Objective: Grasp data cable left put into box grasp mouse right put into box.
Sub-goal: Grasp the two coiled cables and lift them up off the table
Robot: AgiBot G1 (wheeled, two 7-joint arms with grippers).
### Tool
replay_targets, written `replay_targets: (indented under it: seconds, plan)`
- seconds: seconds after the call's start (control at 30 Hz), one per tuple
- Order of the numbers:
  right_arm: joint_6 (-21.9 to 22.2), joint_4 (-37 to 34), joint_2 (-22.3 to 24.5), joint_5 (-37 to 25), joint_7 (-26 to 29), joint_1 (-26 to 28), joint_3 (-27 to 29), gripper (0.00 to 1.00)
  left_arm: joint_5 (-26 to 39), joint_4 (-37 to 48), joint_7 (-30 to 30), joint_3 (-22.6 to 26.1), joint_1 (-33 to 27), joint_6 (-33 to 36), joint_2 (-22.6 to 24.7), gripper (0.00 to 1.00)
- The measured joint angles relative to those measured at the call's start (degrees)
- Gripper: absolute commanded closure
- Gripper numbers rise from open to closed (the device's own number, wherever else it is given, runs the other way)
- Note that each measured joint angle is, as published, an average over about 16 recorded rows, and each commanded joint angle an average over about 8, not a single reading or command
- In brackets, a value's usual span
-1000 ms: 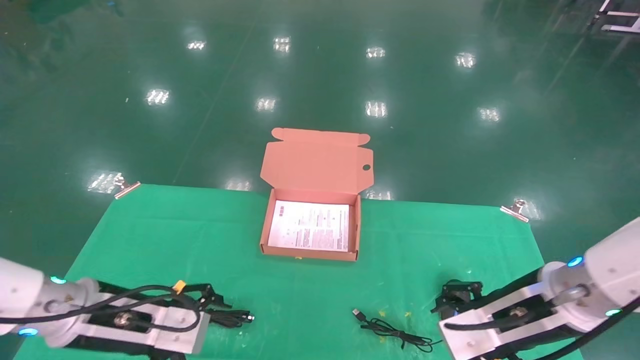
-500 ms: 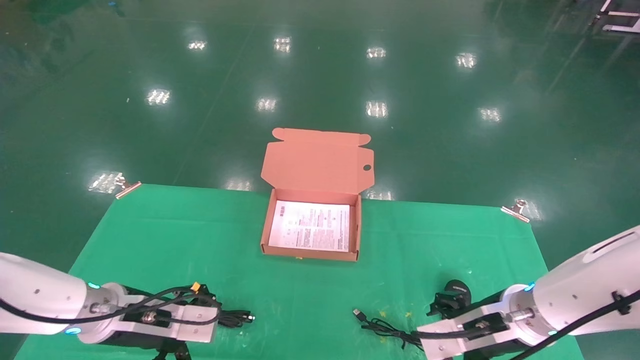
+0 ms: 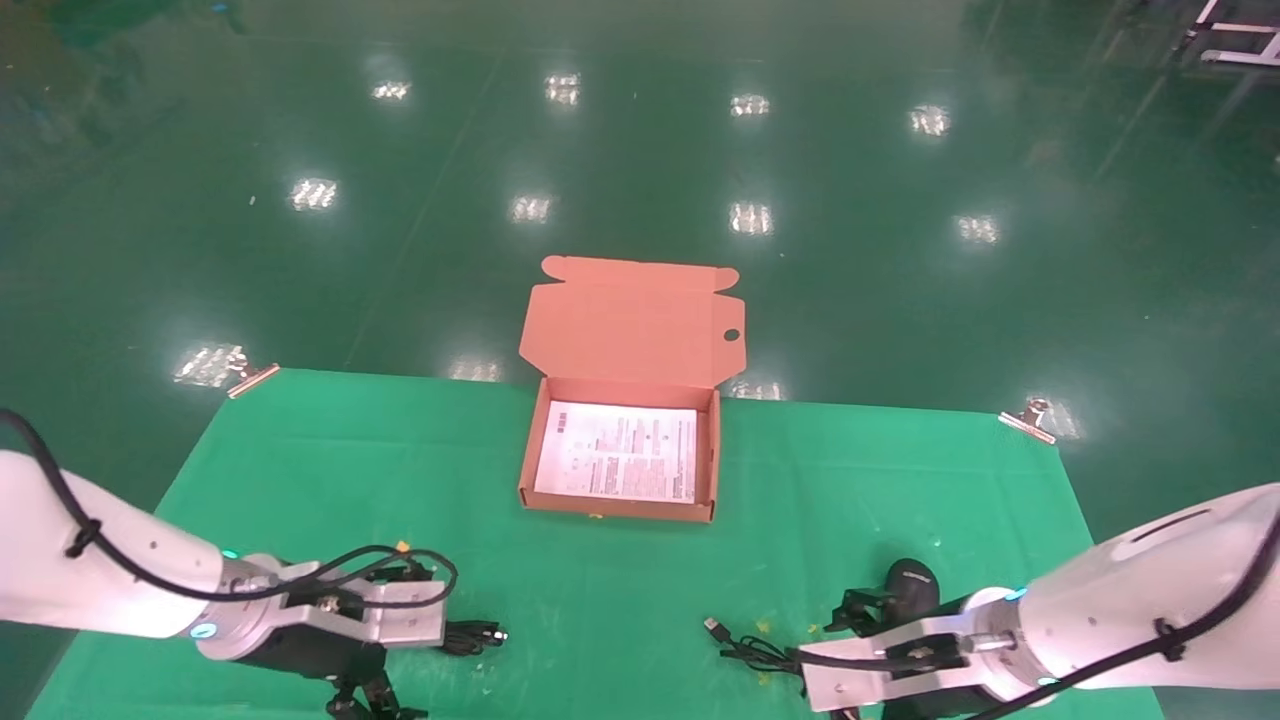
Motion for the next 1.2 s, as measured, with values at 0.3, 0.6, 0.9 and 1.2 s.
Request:
replay_targets:
  seconds: [0.3, 0.6, 0.9, 1.2]
  plan:
    - [1.8, -5.2, -2.6, 0.2, -3.0, -0.3, -0.2, 0.00, 0.4, 9.8, 4.5, 0.2, -2.3, -2.2, 3.2, 0.00]
    - [3.8, -9.4, -4.9, -0.7, -6.0, -0.6, -0.8, 0.00, 0.5, 17.5, 8.9, 0.2, -4.2, -4.2, 5.5, 0.00]
    - [6.6, -12.5, -6.4, -2.7, -7.8, -1.5, -1.5, 0.05, 0.3, 23.6, 12.4, 0.1, -5.5, -6.0, 7.0, 0.12]
    - [8.4, -14.4, -7.1, -3.6, -8.3, -2.2, -1.8, 1.00, 0.1, 27.3, 14.3, -0.2, -6.1, -7.7, 7.7, 1.00]
